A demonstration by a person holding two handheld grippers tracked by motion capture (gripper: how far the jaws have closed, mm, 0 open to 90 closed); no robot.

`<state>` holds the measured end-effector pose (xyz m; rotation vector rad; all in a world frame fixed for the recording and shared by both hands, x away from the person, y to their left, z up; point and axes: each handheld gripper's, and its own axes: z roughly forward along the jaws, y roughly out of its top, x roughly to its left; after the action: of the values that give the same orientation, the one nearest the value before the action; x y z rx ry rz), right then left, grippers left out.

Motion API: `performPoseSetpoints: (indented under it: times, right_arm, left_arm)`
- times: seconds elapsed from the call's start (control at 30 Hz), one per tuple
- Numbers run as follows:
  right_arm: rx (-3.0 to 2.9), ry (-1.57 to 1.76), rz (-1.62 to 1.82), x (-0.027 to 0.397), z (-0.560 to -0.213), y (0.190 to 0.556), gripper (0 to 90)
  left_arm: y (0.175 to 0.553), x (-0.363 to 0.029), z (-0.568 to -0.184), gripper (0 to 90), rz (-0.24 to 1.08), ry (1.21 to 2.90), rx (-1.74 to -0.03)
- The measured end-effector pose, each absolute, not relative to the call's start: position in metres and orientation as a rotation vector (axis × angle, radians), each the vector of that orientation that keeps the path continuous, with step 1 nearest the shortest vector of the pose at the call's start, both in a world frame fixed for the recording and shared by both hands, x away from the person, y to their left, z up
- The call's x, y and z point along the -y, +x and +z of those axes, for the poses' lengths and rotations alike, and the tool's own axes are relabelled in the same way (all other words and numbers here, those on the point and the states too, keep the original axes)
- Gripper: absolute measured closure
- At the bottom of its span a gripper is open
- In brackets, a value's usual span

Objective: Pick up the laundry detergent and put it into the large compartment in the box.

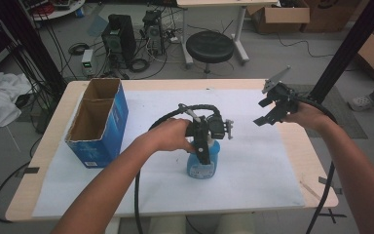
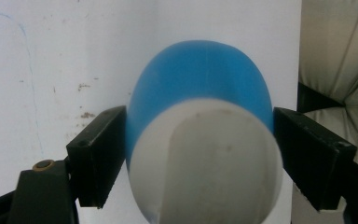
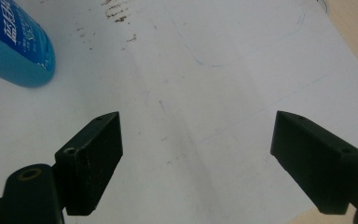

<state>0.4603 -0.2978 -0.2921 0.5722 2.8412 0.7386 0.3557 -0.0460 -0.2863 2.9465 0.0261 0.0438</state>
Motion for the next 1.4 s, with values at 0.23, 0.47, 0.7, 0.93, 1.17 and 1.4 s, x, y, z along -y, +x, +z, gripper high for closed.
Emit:
performPoseSetpoints:
  times: [0.23,0.47,0.7,0.93,1.17,1.4]
  right_arm:
    - [-2.844,0.572,0.736,0.2975,-0.2924,0.4603,16.5]
    - [-2.849,0.569,0.734,0.2972,-0.2931,0.4607,16.8]
    - [-2.853,0.576,0.735,0.2972,-0.2947,0.4607,17.2]
    - [-2.857,0.576,0.736,0.2978,-0.2969,0.4611,17.4]
    - [-2.863,0.573,0.730,0.2974,-0.2971,0.4609,17.6]
    - [-2.865,0.567,0.727,0.2963,-0.2980,0.4612,18.0]
  left_arm:
    - [0.3570,0.0451,-0.2867,25.4,0.040,2.943,-0.022]
    - [0.3580,0.0448,-0.2864,28.6,0.039,2.939,-0.024]
    - [0.3587,0.0444,-0.2864,30.0,0.044,2.938,-0.028]
    - [0.3596,0.0437,-0.2865,34.3,0.045,2.931,-0.024]
    - [0.3598,0.0439,-0.2867,35.1,0.038,2.931,-0.017]
    - [0.3590,0.0434,-0.2865,37.2,0.038,2.927,-0.004]
